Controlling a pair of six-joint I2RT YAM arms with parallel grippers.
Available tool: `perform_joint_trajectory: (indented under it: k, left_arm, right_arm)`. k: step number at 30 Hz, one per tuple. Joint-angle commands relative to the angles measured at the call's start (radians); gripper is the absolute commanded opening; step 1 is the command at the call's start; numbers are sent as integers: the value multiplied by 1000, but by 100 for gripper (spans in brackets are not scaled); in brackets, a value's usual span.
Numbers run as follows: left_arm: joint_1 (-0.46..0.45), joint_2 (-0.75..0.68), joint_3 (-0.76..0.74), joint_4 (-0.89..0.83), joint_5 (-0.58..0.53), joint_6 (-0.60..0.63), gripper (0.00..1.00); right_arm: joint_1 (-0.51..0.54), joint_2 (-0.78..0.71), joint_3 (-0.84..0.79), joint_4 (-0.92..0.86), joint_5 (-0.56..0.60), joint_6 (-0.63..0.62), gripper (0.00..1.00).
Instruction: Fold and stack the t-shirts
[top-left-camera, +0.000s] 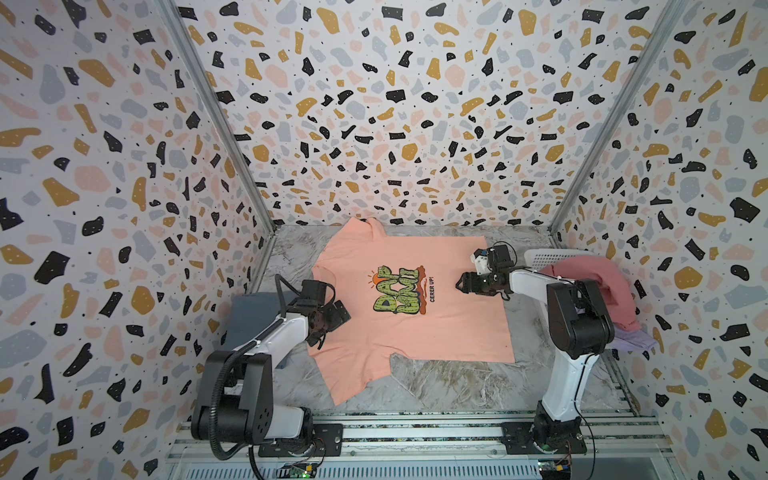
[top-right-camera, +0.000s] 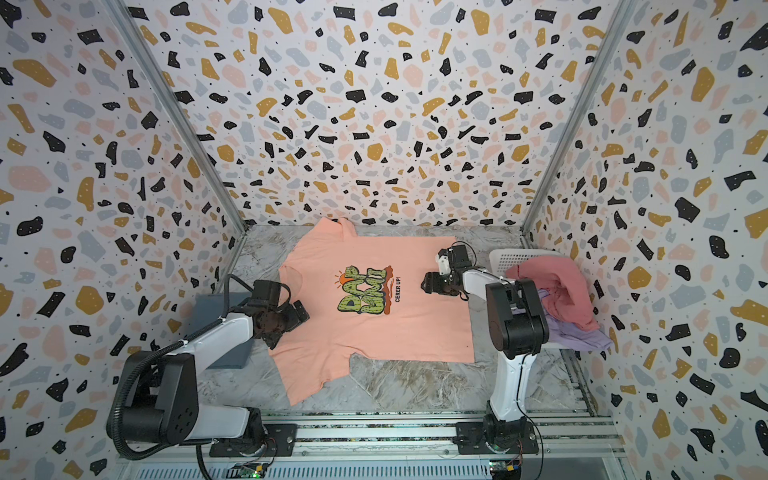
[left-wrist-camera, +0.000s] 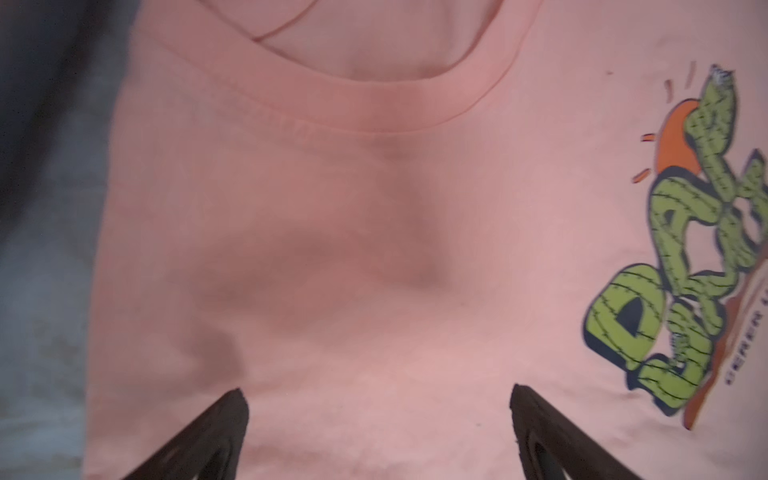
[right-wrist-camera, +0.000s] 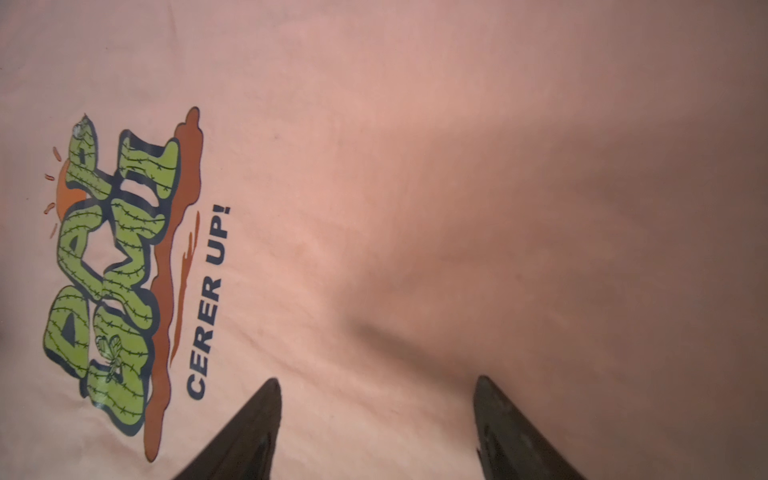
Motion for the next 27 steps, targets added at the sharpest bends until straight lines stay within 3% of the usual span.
perform_joint_trajectory:
  k: [1,7,16,21,27]
  left_arm:
    - [2,31,168,42,57,9,99]
    - [-3,287,497,34,24,83,97]
    - [-10,729,986,21,39,132,97]
    - [1,887,1129,13,89,131,97]
    - [26,999,1185,-43,96,128,97]
  right_arm:
    - [-7,59,124,-72,-4,-2,73]
    - [-34,165,369,-59,-33,33,73]
    - [-91,288,455,117,-149,156,74]
    - [-92,352,494,119,-128,178,74]
    - [-87,382,500,34,-75,179,73]
